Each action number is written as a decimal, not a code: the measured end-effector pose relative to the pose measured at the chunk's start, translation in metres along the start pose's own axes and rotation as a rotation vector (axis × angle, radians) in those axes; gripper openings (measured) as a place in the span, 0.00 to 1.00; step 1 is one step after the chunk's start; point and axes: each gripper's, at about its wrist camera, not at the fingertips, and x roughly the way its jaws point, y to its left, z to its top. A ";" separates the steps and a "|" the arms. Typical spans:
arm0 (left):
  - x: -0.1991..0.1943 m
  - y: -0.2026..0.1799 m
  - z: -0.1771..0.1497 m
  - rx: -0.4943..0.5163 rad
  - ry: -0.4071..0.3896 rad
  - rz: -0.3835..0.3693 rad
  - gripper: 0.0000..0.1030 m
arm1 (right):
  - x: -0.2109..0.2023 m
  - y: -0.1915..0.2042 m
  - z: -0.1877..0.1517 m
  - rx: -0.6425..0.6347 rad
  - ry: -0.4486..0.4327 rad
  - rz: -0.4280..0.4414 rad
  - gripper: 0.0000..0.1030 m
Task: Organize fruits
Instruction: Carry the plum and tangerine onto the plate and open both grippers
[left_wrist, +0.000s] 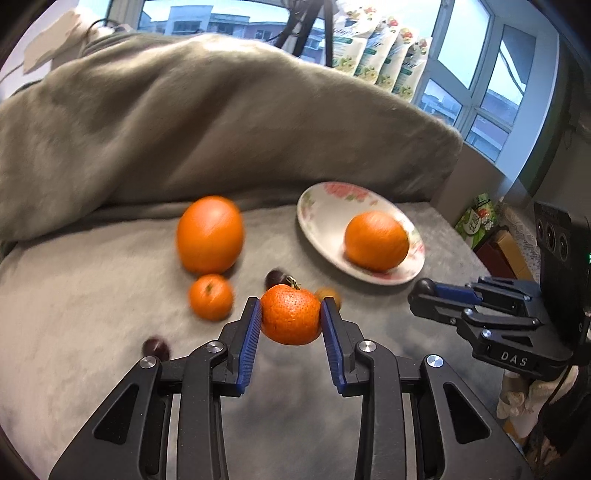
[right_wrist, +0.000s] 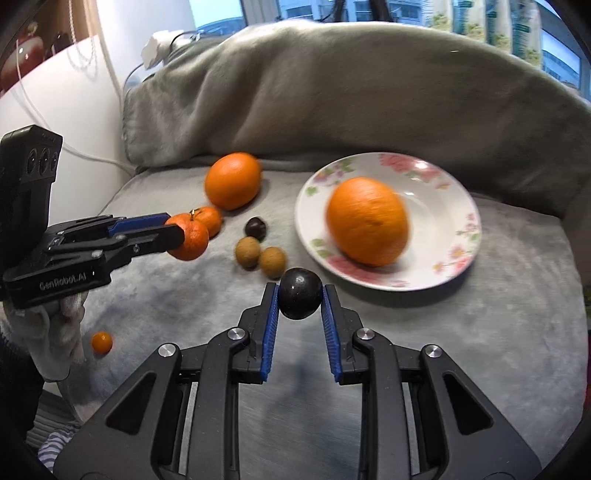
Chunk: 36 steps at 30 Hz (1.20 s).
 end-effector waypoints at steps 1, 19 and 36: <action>0.003 -0.002 0.005 0.002 -0.003 -0.008 0.31 | -0.003 -0.004 0.000 0.004 -0.005 -0.008 0.24; 0.056 -0.023 0.055 0.008 0.012 -0.031 0.30 | 0.003 -0.089 0.018 0.098 -0.039 -0.137 0.24; 0.085 -0.026 0.075 -0.011 0.038 -0.034 0.30 | 0.028 -0.100 0.029 0.094 -0.006 -0.141 0.24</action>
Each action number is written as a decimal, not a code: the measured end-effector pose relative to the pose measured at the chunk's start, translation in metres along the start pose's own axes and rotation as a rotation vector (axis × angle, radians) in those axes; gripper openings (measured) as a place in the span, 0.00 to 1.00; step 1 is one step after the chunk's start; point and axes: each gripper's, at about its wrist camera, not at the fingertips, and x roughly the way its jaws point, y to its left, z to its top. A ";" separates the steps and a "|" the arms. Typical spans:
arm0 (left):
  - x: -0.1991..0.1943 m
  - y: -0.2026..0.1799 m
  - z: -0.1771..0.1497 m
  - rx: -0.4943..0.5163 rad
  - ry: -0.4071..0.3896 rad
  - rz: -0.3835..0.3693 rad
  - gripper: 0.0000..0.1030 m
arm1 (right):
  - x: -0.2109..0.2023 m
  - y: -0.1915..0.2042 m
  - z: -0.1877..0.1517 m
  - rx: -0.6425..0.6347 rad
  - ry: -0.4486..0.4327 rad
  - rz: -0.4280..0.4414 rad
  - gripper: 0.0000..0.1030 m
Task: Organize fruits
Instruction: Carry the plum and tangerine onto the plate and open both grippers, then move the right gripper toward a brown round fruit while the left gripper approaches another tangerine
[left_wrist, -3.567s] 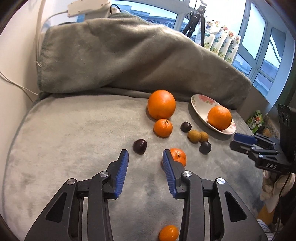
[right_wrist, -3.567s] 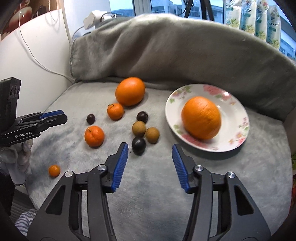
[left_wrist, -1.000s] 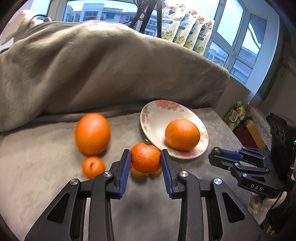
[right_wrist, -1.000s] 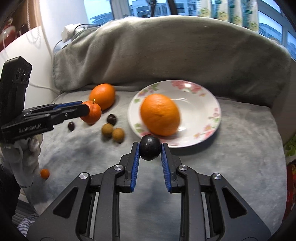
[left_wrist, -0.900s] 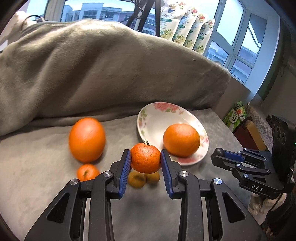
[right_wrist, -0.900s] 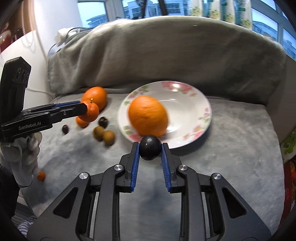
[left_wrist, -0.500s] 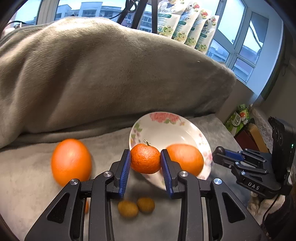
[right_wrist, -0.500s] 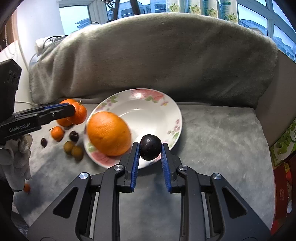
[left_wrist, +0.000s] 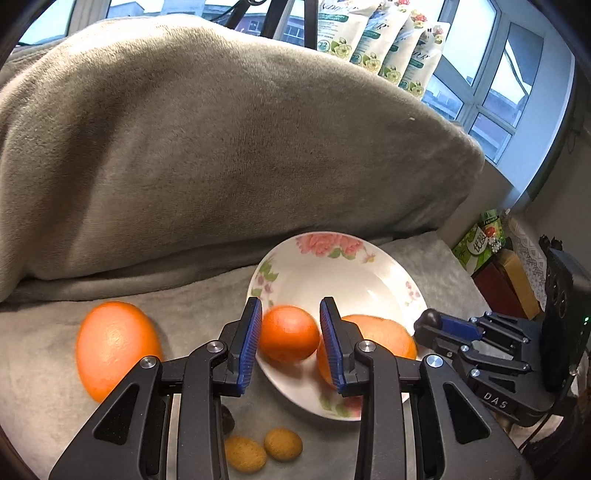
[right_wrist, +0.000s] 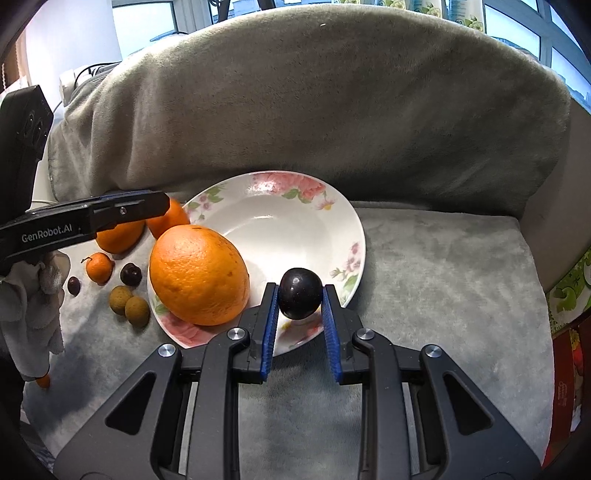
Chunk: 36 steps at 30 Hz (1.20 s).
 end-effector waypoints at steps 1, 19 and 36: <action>-0.001 0.000 0.001 -0.002 -0.004 -0.001 0.30 | 0.001 0.000 0.000 0.000 0.000 0.001 0.24; -0.017 0.002 0.005 -0.006 -0.026 -0.002 0.51 | -0.017 0.008 0.002 -0.003 -0.054 -0.029 0.71; -0.064 0.035 -0.007 -0.046 -0.075 0.048 0.53 | -0.051 0.040 -0.005 -0.052 -0.106 0.018 0.71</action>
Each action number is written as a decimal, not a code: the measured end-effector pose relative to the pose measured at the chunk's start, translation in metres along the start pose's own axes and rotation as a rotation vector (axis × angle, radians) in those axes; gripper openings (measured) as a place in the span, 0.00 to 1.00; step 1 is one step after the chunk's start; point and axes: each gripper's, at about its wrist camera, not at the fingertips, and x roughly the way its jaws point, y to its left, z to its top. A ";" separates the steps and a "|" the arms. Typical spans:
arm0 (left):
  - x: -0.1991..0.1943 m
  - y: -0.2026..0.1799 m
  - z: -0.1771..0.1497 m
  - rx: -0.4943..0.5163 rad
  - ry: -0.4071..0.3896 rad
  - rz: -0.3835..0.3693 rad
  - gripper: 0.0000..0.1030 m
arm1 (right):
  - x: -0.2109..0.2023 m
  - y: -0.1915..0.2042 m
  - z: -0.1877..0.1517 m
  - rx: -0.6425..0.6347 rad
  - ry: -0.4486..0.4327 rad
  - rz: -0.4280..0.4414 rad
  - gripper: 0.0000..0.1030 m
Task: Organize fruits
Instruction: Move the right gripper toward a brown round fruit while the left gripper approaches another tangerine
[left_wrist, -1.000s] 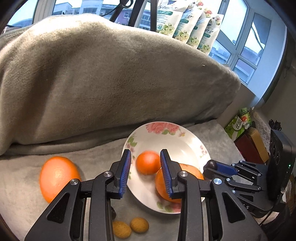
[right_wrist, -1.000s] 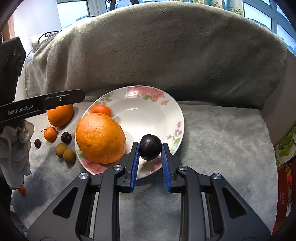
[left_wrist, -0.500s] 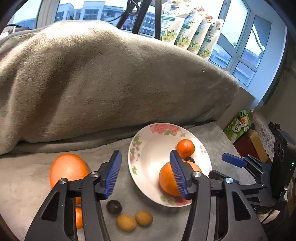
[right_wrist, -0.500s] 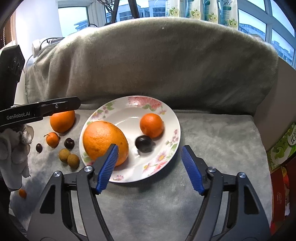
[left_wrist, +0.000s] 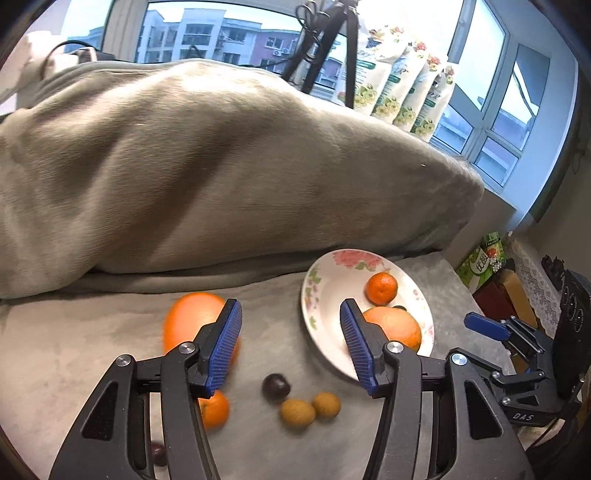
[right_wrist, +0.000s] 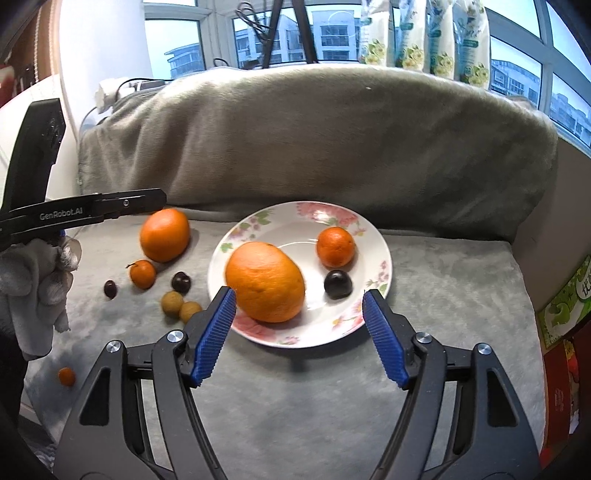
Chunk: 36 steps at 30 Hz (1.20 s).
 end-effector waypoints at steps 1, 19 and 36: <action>-0.002 0.002 -0.001 -0.001 -0.002 0.004 0.53 | -0.002 0.003 0.000 -0.005 -0.003 0.004 0.71; -0.042 0.057 -0.042 -0.066 -0.011 0.083 0.53 | -0.011 0.058 -0.004 -0.129 -0.010 0.061 0.71; -0.037 0.075 -0.071 -0.093 0.038 0.061 0.53 | 0.022 0.114 -0.011 -0.298 0.081 0.170 0.53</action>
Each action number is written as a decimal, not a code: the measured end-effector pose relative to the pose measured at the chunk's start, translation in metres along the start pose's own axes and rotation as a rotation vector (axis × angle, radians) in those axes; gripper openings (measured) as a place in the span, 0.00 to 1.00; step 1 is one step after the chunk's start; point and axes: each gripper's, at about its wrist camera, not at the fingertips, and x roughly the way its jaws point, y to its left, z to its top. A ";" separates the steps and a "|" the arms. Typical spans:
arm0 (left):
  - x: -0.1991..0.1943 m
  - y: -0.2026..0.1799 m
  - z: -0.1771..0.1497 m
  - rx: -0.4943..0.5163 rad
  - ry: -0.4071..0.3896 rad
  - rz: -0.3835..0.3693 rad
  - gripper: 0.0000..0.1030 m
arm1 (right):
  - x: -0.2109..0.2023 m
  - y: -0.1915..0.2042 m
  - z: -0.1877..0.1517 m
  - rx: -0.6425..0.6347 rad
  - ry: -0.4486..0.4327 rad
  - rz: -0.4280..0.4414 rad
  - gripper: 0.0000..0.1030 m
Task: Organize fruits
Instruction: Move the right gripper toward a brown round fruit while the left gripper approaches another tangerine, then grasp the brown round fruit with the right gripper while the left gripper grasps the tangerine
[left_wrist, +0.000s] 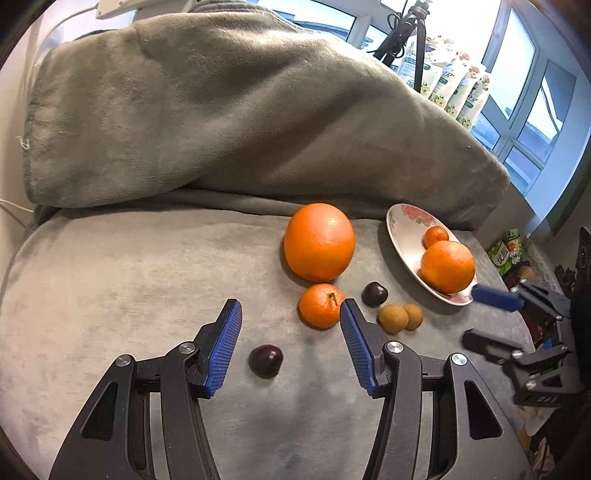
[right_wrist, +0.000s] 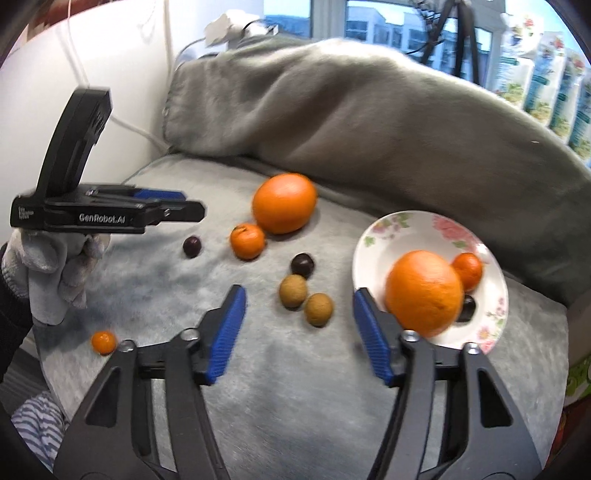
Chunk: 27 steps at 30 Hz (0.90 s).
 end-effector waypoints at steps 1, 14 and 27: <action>0.002 -0.001 0.000 0.003 0.004 -0.006 0.53 | 0.005 0.002 0.000 -0.009 0.015 0.007 0.49; 0.027 -0.011 -0.001 0.013 0.062 -0.063 0.47 | 0.055 0.007 0.004 -0.036 0.114 0.022 0.33; 0.046 -0.013 0.000 0.011 0.103 -0.078 0.40 | 0.070 0.012 0.014 -0.096 0.139 -0.015 0.31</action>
